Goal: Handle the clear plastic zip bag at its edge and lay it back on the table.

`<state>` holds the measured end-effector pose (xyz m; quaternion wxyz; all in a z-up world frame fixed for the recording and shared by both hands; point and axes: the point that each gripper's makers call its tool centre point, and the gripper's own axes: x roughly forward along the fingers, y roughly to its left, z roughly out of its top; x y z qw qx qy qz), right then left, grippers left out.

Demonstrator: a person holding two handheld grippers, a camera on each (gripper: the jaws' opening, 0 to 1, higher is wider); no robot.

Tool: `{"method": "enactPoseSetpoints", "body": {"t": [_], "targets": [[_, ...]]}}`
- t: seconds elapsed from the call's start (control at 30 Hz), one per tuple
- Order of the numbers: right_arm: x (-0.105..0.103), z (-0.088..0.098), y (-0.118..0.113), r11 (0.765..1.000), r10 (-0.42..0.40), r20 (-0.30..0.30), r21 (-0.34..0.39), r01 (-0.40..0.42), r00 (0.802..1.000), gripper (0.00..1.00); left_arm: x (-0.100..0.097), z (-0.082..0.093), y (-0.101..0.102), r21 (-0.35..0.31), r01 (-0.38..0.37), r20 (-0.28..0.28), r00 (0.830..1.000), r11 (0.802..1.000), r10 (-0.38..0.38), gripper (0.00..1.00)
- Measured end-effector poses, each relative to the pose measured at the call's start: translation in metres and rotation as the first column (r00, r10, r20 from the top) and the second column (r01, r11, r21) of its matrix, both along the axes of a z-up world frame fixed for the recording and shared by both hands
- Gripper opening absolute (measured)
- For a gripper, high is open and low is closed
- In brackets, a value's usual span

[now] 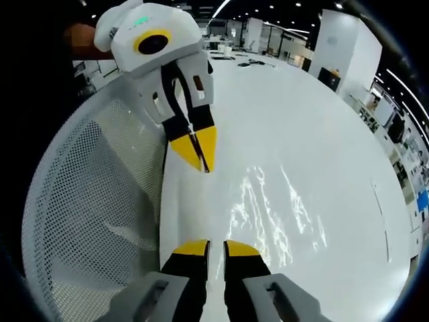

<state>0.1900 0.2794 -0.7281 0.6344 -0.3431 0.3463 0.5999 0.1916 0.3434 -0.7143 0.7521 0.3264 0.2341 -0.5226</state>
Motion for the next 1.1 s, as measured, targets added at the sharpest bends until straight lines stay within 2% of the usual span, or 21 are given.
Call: {"method": "enactPoseSetpoints", "body": {"t": [0.13,0.43,0.47,0.7,0.93,1.1], "targets": [[-0.002,-0.002,0.0,0.999,-0.038,-0.034,0.003,0.038,0.999,0.01,0.001,0.003,-0.002,-0.028,-0.005,-0.006,1.0,1.0,0.005,0.0],[-0.004,-0.003,0.0,0.997,-0.078,-0.063,-0.002,0.078,0.995,0.0,-0.001,-0.002,0.0,-0.011,0.001,-0.007,1.0,1.0,-0.002,0.0],[-0.005,-0.004,0.0,0.995,-0.102,-0.086,-0.009,0.101,0.991,0.0,-0.001,-0.003,0.0,-0.008,0.003,-0.008,1.0,1.0,-0.003,0.0],[-0.005,-0.008,-0.002,0.994,-0.11,-0.085,-0.039,0.107,0.99,0.0,0.001,0.003,-0.001,-0.027,-0.007,-0.005,1.0,1.0,0.006,0.04],[-0.003,-0.009,-0.001,0.99,-0.142,-0.095,-0.041,0.138,0.985,0.0,-0.004,0.008,-0.009,-0.013,0.042,0.027,0.999,0.999,-0.042,0.06],[-0.004,-0.011,-0.004,0.987,-0.156,-0.097,-0.056,0.151,0.983,0.0,-0.005,0.009,-0.008,-0.005,0.05,0.036,0.998,0.999,-0.049,0.09]]}}
